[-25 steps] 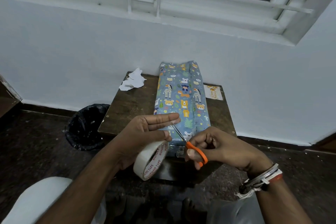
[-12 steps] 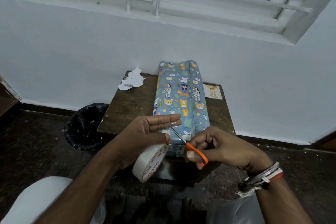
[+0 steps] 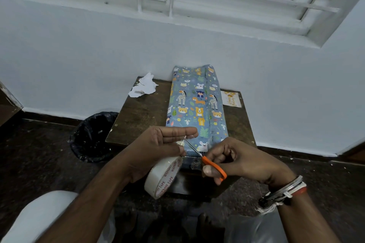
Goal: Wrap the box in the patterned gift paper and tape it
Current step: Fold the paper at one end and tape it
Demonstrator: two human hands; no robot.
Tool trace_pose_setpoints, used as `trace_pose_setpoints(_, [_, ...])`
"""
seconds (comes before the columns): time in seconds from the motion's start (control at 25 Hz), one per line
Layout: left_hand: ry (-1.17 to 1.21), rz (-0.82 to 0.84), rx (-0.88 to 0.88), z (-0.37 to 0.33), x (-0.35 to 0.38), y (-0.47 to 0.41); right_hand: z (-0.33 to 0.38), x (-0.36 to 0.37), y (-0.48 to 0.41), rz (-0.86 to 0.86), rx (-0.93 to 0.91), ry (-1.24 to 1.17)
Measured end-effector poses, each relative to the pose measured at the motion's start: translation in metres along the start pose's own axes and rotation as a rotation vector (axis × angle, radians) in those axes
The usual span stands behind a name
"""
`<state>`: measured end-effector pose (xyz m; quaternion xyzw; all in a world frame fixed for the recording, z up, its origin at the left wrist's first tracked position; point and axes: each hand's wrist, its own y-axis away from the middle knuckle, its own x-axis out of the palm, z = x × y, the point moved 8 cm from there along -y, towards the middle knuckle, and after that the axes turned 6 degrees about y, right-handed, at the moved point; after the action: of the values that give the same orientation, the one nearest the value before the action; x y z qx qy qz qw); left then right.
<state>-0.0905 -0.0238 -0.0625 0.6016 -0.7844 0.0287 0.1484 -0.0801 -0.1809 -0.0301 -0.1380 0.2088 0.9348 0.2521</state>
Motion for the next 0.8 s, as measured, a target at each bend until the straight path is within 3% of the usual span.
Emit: trace_pose_setpoints(0.8, [0.037, 0.043, 0.009, -0.0015, 0.0011, -0.0009, 0.0025, 0.0012, 0.0008, 0.015, -0.011, 0.045])
